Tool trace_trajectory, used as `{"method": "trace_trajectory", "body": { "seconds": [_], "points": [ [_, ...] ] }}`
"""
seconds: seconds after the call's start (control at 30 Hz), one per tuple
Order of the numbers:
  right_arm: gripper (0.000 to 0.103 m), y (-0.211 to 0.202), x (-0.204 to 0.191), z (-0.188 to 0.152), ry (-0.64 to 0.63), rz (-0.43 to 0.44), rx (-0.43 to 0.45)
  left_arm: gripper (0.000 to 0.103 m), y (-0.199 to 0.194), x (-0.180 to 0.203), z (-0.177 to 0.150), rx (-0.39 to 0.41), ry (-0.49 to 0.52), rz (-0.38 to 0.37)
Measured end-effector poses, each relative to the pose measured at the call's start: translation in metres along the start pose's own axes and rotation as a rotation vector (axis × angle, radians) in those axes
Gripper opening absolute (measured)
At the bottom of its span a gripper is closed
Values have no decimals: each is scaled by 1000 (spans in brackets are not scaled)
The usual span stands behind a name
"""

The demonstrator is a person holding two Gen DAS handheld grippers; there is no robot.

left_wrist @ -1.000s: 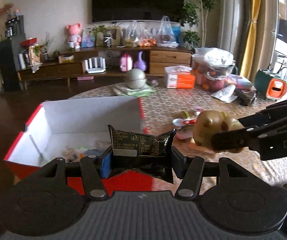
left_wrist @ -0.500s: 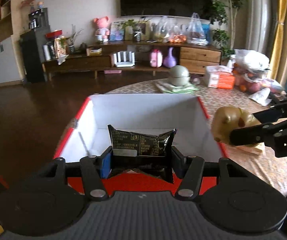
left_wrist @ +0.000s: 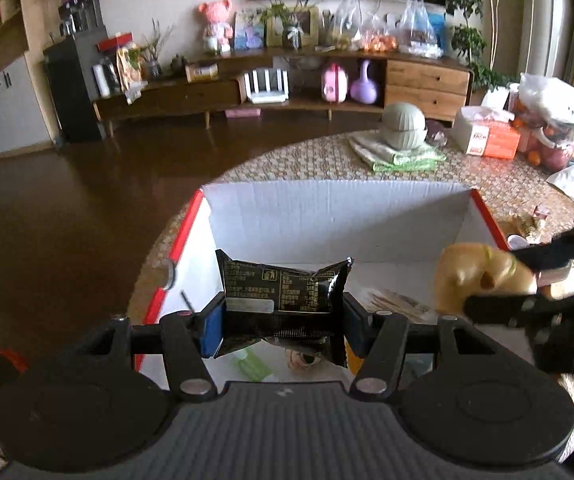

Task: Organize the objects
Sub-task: 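Lower the packet and yellow toy into the red box and open both tools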

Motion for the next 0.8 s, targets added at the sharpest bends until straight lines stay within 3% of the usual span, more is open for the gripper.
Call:
{"method": "trace_trajectory", "body": {
  "seconds": [0.43,0.8],
  "points": [
    [49,30,-14,-22,-69,19,-56,59,71,11,-8,-151,22,19],
    [52,36,-21,-28,-80,45,-69,62,84,3,-26,-285,-58,10]
  ]
}}
Point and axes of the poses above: each gripper's, at about its wrist camera, not at the fingertips, and y roughly the way its jaws point, x to its right, z to its top, the point moved 10 cm from there along y, roughly the way its jaws point, and after that the axes turned 10 degrees about x, right-handed, at the moved point
